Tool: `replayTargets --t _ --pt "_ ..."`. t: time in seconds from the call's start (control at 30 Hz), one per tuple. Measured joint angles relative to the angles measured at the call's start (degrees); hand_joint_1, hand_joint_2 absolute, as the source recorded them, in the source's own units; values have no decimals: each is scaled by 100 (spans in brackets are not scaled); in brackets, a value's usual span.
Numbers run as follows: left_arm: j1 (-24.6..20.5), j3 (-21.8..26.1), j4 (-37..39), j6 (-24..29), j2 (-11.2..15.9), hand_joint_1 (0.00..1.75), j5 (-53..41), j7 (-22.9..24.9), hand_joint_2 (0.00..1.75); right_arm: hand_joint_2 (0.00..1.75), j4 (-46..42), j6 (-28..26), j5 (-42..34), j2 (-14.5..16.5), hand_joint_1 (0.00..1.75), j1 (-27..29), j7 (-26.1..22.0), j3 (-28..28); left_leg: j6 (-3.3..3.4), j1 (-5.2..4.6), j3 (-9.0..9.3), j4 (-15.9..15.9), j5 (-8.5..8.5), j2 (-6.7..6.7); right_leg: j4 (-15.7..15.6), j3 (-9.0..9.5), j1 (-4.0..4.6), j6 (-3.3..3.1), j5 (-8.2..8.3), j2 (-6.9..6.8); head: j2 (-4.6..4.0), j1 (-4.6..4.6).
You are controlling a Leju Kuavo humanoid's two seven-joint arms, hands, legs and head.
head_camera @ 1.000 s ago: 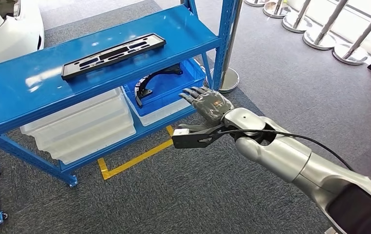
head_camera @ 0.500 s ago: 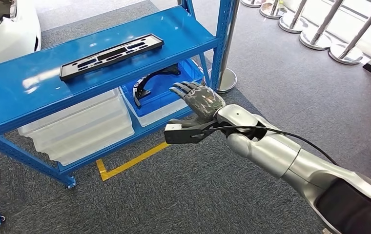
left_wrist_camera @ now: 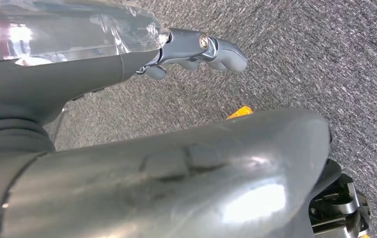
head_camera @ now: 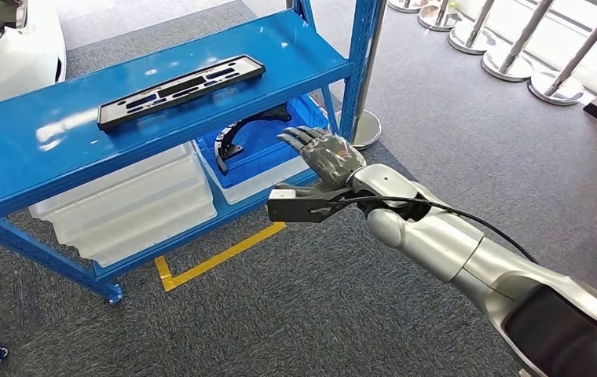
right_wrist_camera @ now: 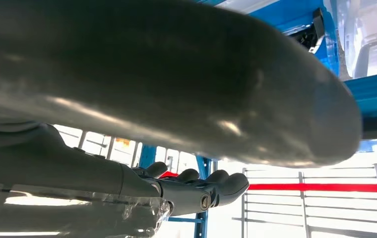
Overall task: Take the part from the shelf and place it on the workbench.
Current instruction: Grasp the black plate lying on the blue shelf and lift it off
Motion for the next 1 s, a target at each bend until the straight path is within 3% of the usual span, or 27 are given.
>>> replayTargets --t 0.57,0.77,0.87,0.93,1.0 --pt "3 -1 0 -19 0 0 -22 13 0 0 133 -34 -134 8 0 5 -80 -61 0 0 0 1 0 0 0 1 0 0 0 0 0 5" --pt "12 0 0 -19 2 0 -20 13 0 0 188 -36 -158 31 0 17 -101 -66 47 -13 -18 56 -27 1 -16 9 -25 32 21 -8 0 -37" --pt "19 -1 0 -22 1 0 -10 13 0 0 209 -38 -170 49 0 18 -117 -84 93 -3 12 0 5 4 -60 40 -24 81 43 -8 0 -64" --pt "25 1 0 -26 1 0 -7 9 0 0 222 -46 -171 53 0 8 -122 -113 143 38 91 -132 71 17 48 13 -16 124 -36 -3 0 -42" --pt "29 2 0 -30 0 0 -5 1 0 0 239 -54 -175 54 0 5 -123 -129 169 60 142 -206 104 36 590 -237 -28 159 -305 1 0 20"
